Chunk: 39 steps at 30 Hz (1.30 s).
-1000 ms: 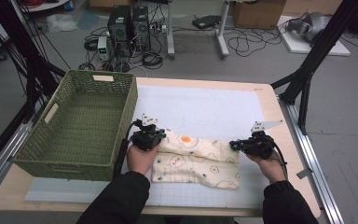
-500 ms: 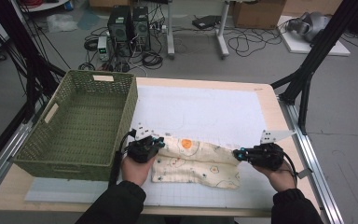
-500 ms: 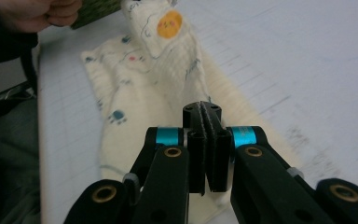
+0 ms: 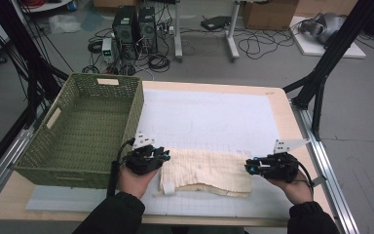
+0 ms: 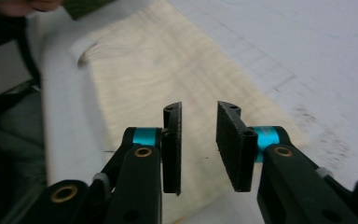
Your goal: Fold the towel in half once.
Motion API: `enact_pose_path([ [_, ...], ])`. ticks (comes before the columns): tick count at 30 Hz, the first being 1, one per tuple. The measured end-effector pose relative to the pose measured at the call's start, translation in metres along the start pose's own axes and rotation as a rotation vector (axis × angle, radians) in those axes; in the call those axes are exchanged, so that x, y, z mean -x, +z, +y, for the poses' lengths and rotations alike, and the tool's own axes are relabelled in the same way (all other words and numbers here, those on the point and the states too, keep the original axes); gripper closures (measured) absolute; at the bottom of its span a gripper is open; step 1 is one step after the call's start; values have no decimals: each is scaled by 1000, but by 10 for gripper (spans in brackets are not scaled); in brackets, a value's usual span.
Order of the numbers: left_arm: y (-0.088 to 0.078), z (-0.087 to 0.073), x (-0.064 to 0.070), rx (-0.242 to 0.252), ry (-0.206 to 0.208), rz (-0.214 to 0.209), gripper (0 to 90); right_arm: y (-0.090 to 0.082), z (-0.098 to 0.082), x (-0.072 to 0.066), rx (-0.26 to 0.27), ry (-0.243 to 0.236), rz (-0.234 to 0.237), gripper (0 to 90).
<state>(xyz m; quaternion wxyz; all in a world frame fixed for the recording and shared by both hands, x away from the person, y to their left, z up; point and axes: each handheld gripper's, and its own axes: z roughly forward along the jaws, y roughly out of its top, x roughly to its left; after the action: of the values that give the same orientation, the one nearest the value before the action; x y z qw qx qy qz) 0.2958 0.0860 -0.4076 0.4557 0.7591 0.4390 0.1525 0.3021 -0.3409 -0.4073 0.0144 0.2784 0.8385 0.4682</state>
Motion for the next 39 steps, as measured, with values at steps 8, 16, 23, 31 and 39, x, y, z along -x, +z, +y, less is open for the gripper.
enact_pose_path([
  [8,44,-5,-9,-81,-10,78,641,24,1,39,-70,81,-156,578],
  [16,57,-8,-11,-95,-15,119,825,41,-2,48,-143,56,-105,711],
  [23,56,2,-9,-21,-35,146,856,36,13,49,-159,3,-134,837],
  [31,65,35,-15,68,-42,201,844,23,49,67,-99,11,-248,826],
  [39,61,35,-17,37,-10,186,670,22,41,68,-83,83,-253,601],
])
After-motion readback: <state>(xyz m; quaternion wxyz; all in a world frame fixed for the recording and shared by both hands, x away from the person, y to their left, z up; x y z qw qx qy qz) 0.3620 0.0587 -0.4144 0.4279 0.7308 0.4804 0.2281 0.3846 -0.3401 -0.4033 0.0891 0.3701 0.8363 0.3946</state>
